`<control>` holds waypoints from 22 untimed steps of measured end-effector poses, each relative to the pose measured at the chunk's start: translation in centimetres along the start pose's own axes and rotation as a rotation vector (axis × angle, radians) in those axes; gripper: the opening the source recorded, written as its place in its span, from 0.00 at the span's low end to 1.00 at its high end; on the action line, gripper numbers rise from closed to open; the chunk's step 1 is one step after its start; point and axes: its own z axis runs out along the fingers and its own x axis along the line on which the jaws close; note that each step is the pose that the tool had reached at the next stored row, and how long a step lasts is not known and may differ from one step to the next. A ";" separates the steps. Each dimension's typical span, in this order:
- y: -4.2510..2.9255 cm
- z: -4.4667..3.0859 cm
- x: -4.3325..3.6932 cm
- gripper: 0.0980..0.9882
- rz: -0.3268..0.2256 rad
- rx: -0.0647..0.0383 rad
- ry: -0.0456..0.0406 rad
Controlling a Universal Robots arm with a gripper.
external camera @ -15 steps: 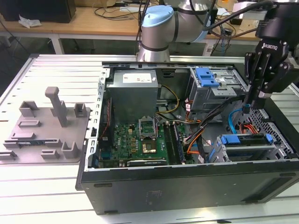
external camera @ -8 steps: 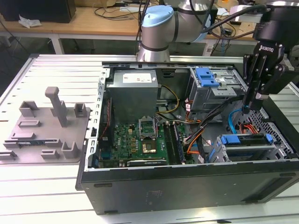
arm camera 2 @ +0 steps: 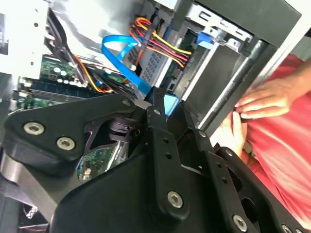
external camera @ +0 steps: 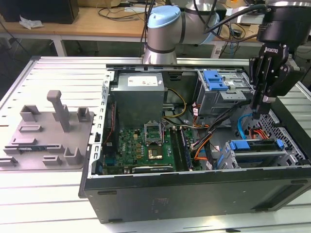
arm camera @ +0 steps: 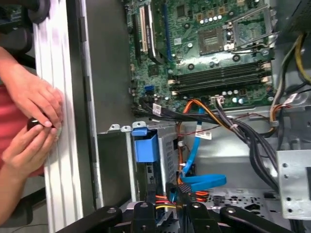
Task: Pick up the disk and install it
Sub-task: 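Insert the second disk wire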
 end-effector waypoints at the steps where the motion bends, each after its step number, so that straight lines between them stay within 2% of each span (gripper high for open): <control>1: 0.01 0.00 -0.09 0.23 0.001 0.001 0.0076; 2: 0.02 0.00 -0.21 0.23 0.001 0.001 0.0122; 6: 0.10 0.26 -1.32 0.23 0.002 0.002 0.0128; 13: -0.06 0.48 -1.46 0.23 0.003 0.001 0.0217; 17: -0.06 0.67 -1.54 0.23 0.015 -0.004 0.0226; 22: -0.06 0.68 -1.55 0.22 0.019 -0.006 0.0225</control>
